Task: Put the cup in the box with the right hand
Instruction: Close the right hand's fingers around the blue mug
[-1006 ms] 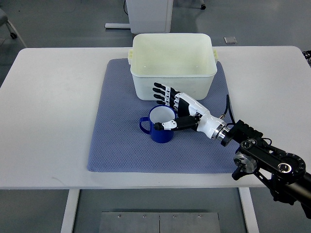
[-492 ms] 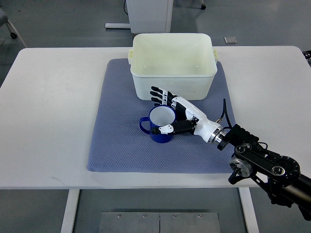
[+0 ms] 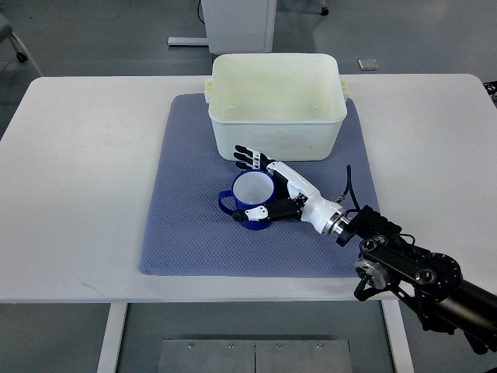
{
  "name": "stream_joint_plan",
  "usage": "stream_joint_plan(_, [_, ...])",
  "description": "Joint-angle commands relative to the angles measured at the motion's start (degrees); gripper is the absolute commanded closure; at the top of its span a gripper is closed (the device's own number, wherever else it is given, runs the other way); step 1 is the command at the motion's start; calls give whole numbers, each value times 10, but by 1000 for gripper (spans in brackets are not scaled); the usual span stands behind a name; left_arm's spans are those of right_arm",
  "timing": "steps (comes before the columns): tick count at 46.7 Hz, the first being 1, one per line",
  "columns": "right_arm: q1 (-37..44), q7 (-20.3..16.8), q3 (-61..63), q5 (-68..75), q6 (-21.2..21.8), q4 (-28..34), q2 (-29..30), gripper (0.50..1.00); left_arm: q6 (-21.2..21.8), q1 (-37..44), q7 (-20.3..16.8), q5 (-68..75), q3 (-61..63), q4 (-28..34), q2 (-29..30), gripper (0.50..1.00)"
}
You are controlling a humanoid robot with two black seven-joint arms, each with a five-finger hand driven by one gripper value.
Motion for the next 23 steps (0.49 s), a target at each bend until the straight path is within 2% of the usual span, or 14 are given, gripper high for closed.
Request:
stream_joint_plan(1, [1, 0, 0, 0, 0, -8, 5, 500, 0, 0, 0, 0, 0, 0, 0, 500])
stream_joint_plan(16, [2, 21, -4, 2, 0, -35, 15, 509, 0, 0, 0, 0, 0, 0, 0, 500])
stream_joint_plan(23, [2, 32, -5, 4, 0, -47, 15, 551, 0, 0, 0, 0, 0, 0, 0, 500])
